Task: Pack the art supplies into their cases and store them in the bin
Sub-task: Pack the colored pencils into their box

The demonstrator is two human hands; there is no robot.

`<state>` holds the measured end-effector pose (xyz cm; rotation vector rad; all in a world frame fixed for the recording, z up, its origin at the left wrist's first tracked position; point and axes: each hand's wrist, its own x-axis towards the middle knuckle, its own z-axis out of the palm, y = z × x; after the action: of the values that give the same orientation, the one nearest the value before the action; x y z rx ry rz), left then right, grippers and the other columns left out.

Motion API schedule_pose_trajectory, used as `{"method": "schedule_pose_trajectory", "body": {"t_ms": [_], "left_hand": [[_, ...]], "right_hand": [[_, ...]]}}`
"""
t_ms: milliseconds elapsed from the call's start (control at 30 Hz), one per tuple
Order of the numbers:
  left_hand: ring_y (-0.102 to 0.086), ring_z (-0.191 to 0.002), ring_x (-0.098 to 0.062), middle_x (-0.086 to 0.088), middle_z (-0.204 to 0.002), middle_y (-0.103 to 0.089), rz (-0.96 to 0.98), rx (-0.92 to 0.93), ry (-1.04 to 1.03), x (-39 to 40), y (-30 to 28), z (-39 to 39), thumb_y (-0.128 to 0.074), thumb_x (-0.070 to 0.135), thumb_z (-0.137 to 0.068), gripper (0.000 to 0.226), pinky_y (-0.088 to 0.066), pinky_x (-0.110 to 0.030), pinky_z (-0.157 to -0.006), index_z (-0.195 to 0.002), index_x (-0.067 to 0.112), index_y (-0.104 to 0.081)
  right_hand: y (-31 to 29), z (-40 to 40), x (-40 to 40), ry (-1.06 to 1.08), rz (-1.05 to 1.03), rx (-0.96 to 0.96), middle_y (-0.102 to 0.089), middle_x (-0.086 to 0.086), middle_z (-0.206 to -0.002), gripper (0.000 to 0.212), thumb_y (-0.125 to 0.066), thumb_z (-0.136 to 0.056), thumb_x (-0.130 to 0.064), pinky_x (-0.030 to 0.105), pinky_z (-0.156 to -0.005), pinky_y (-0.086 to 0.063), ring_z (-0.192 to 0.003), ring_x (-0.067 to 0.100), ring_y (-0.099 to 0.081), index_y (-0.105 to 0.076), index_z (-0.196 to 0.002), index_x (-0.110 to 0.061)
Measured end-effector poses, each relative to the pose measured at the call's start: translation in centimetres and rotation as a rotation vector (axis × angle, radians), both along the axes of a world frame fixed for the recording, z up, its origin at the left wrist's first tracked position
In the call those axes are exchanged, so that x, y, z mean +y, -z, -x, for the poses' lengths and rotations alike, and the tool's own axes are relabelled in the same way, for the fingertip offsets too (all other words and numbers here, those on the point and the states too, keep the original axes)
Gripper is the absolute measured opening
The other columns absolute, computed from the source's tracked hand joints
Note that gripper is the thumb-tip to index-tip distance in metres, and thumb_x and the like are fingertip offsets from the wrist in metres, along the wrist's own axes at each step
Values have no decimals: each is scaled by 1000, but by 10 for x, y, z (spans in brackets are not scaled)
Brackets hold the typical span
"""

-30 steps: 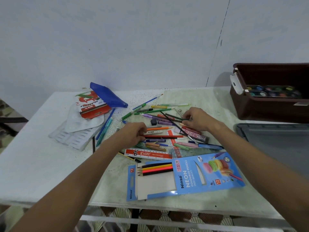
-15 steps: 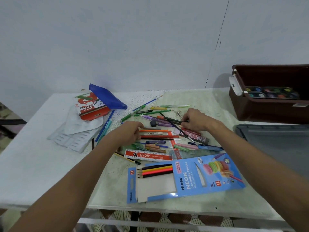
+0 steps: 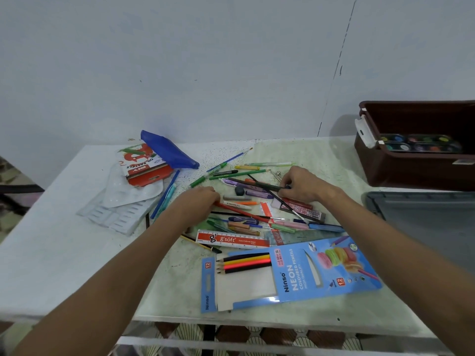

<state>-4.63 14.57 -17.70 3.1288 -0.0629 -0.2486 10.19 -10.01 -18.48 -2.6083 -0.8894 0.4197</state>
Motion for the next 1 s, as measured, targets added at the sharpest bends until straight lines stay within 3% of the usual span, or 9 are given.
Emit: {"method": "schedule_pose_trajectory", "body": {"t_ms": [100,200,433,633,833,933,1000], "left_hand": [[-58,-88,-16,0,-99,-64,28,25,-62,2,-6,0,-50,18,-96,19,-51,-31,-79,-108,23,-64],[-62,-84,-18,0,-95,-68,-1,-20,-90,6,-15,1,-52,17,-95,21,-54,-34,-78,-108,23,-67],[-61,-85,-19,-2,-98,-67,22,-18,-121,20,-34,14,-51,14,-97,23,-45,-26,-70,-111,18,-69],[-56,-77,-17,-4,-90,-67,250,-94,-229,28,-34,37,-52,12,-96,22,-40,-24,-63,-110,13,-69],[-58,-82,-20,-6,-92,-66,397,-93,-342,30,-38,47,-44,14,-98,24,-46,-32,-74,-108,12,-66],[-51,-65,-19,-10,-81,-60,537,-102,-432,24,-42,47,-38,12,-98,25,-41,-30,-61,-95,8,-63],[-39,-57,-16,-12,-72,-49,611,-116,-512,19,-42,46,-36,13,-97,28,-31,-28,-56,-84,2,-59]], "right_hand": [[-1,3,0,24,33,-30,-60,-7,-77,16,-68,-85,-26,40,-87,-48,-83,19,-56,-63,-69,-27],[0,6,-1,47,46,-28,-67,-4,-82,10,-67,-87,-26,42,-89,-48,-85,19,-60,-74,-84,-20],[2,7,-1,73,33,-6,-65,1,-78,16,-68,-86,-28,41,-85,-48,-87,26,-59,-69,-74,-16],[-7,12,-9,114,61,-56,-66,9,-97,16,-56,-94,-20,39,-87,-45,-92,26,-56,-67,-96,-9],[-34,12,-33,138,4,-115,-62,14,-107,21,-50,-95,-9,30,-75,-42,-86,24,-54,-62,-112,-7],[-42,16,-45,167,39,-61,-63,14,-107,21,-48,-95,-7,34,-74,-47,-86,24,-56,-60,-112,-6],[-47,20,-52,230,-65,68,-62,12,-102,19,-47,-94,-4,35,-71,-55,-84,24,-61,-56,-109,-8]]}}
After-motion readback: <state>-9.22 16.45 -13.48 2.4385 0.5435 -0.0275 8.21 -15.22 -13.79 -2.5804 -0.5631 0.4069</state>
